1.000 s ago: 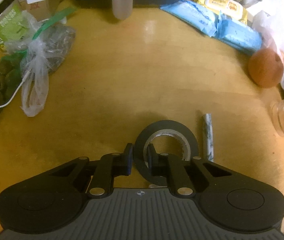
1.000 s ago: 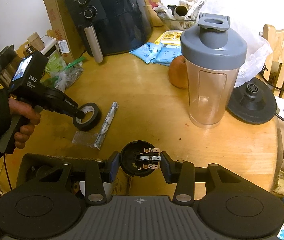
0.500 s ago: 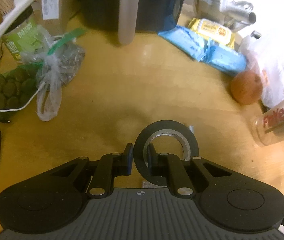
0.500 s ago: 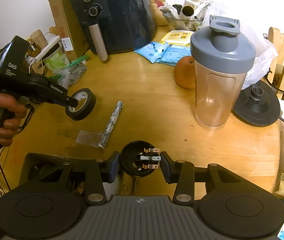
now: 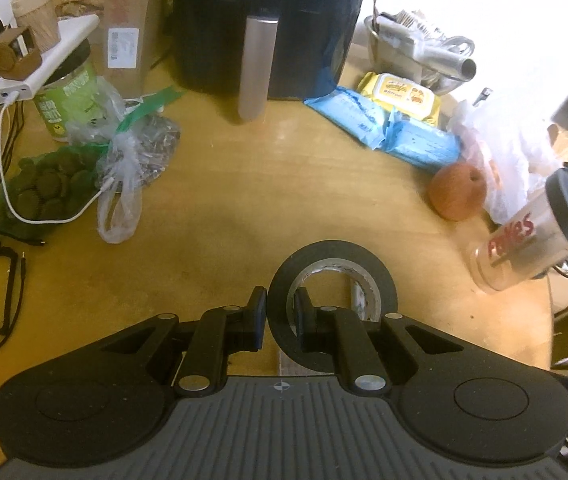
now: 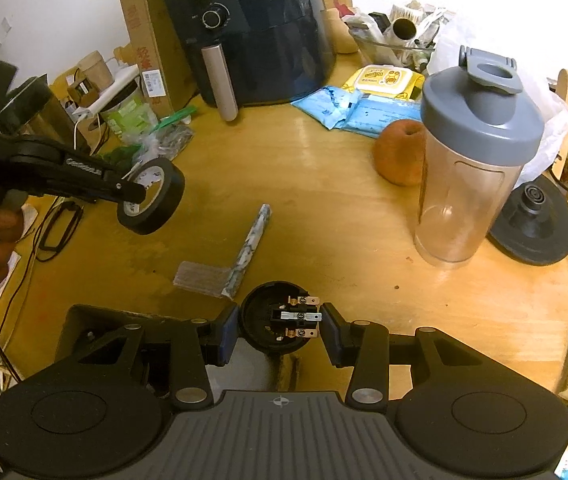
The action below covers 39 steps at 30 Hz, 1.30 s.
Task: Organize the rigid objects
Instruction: 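Lift the tape roll with the left tool while right holds the plug, then carry the tape roll into the box and open the left tool while right carries the plug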
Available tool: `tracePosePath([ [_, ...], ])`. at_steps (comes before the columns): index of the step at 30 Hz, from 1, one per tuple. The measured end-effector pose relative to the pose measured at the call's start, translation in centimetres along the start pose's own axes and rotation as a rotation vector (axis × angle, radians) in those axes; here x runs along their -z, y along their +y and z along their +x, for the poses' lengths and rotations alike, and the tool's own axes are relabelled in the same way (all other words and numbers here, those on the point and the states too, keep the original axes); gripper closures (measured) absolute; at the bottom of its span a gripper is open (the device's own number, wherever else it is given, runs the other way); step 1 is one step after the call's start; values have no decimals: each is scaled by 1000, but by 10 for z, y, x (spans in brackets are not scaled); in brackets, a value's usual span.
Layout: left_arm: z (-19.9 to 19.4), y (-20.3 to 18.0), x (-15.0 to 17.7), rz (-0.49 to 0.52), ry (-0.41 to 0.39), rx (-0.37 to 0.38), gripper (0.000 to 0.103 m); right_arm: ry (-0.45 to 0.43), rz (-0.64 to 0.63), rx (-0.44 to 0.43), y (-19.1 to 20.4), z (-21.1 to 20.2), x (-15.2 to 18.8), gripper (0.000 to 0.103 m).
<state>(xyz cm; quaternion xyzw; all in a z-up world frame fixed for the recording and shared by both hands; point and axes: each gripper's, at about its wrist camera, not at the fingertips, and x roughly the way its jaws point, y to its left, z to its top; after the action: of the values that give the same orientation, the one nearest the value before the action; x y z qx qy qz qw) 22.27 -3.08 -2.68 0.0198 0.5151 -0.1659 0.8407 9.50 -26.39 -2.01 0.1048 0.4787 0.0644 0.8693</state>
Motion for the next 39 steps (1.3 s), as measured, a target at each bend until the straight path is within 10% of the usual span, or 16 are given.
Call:
tracePosePath([
  [39,-90,14,81,-80,-70,75,88,4,-32,-32,36,-25,16,57],
])
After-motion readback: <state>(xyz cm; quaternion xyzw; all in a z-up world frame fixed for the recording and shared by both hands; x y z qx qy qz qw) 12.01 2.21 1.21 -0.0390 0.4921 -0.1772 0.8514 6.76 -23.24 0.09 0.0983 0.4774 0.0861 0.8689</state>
